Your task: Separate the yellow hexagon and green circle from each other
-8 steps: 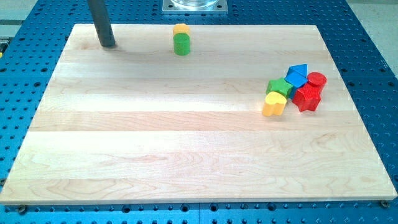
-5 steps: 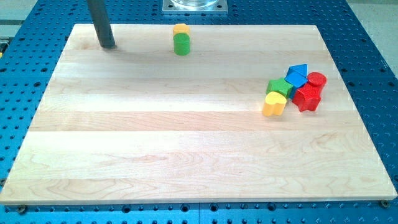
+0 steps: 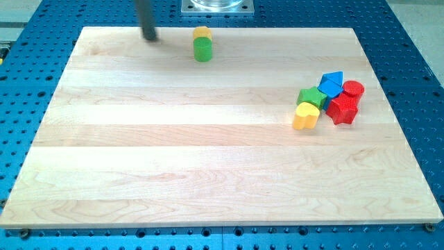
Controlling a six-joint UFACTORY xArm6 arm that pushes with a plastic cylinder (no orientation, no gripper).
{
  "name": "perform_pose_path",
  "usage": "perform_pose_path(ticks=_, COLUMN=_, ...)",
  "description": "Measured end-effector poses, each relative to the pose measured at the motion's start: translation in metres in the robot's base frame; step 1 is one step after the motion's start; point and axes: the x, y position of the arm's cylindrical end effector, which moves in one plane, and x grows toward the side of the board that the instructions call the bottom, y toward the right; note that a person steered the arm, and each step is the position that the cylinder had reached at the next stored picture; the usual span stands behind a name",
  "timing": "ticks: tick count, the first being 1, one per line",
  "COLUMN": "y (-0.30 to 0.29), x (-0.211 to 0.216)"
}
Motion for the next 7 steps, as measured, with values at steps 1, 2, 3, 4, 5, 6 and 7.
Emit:
perform_pose_path(ticks=1, y=0.037, x=0.002)
perform_pose_path(ticks=2, y=0.084, x=0.055)
perform_pose_path(ticks=3, y=0.103, x=0.072)
perform_pose_path(ticks=4, y=0.103, x=0.071)
perform_pose_path(ticks=5, y=0.094, x=0.059)
perform_pose_path(ticks=6, y=0.084, x=0.050)
perform_pose_path(ticks=7, y=0.082, x=0.022)
